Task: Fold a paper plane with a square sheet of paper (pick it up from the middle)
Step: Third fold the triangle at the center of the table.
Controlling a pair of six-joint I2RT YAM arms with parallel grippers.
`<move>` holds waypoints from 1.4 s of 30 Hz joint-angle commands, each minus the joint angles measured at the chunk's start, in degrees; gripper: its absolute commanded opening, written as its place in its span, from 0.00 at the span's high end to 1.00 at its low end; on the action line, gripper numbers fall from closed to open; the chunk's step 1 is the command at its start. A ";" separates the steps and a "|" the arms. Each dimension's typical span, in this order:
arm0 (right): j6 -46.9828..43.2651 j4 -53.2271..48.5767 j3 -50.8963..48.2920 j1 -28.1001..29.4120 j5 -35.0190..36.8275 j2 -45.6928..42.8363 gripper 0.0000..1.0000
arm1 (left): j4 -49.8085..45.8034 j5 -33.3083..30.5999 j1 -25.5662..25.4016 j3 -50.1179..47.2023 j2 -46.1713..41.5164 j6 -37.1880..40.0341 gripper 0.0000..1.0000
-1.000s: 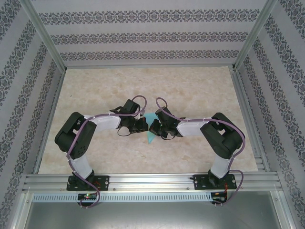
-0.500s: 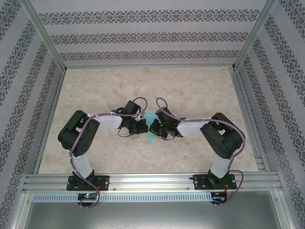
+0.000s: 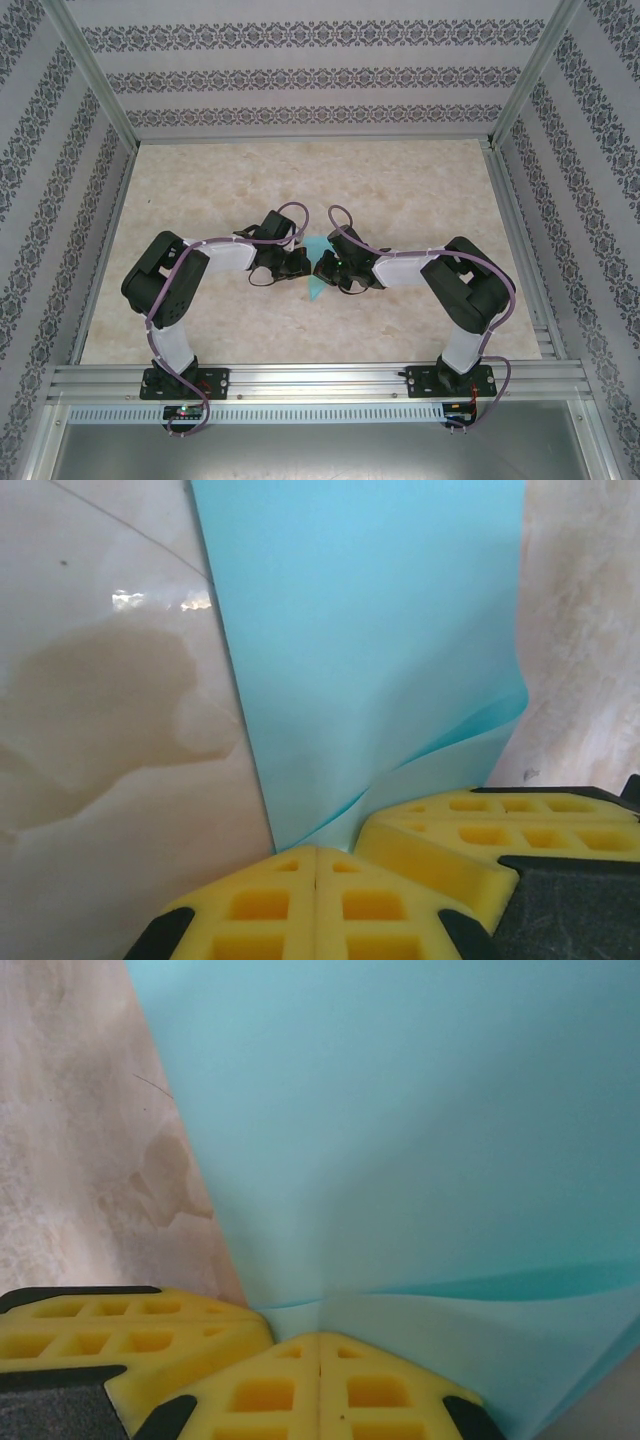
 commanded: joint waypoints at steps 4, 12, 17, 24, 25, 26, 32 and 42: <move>-0.57 -0.72 -1.28 0.00 -0.11 0.64 1.00 | 0.43 -4.07 -0.80 0.05 1.41 -0.61 1.00; -7.09 8.99 -4.82 -0.14 -3.43 -7.35 1.00 | -3.10 -5.87 -1.03 -1.28 3.08 0.84 1.00; -7.24 17.87 -10.62 0.30 -7.75 -11.49 1.00 | -2.82 -6.14 -1.15 -2.19 3.80 1.06 1.00; -4.04 23.78 -15.90 3.24 -7.86 -10.04 1.00 | -3.38 -7.02 -1.25 -2.63 3.68 1.26 1.00; -3.70 24.48 -16.20 3.63 -7.78 -9.77 1.00 | -3.58 -7.36 -1.26 -2.56 3.62 1.35 1.00; -3.48 25.06 -16.54 3.93 -7.65 -9.43 1.00 | -3.71 -7.45 -1.27 -2.71 3.58 1.35 1.00; -3.20 24.54 -16.86 4.90 -6.39 -7.96 1.00 | -4.38 -8.48 -1.28 -2.83 3.49 1.52 1.00; -4.24 21.32 -16.78 5.48 -4.87 -6.96 1.00 | -4.79 -9.56 -1.23 -2.84 3.37 1.41 1.00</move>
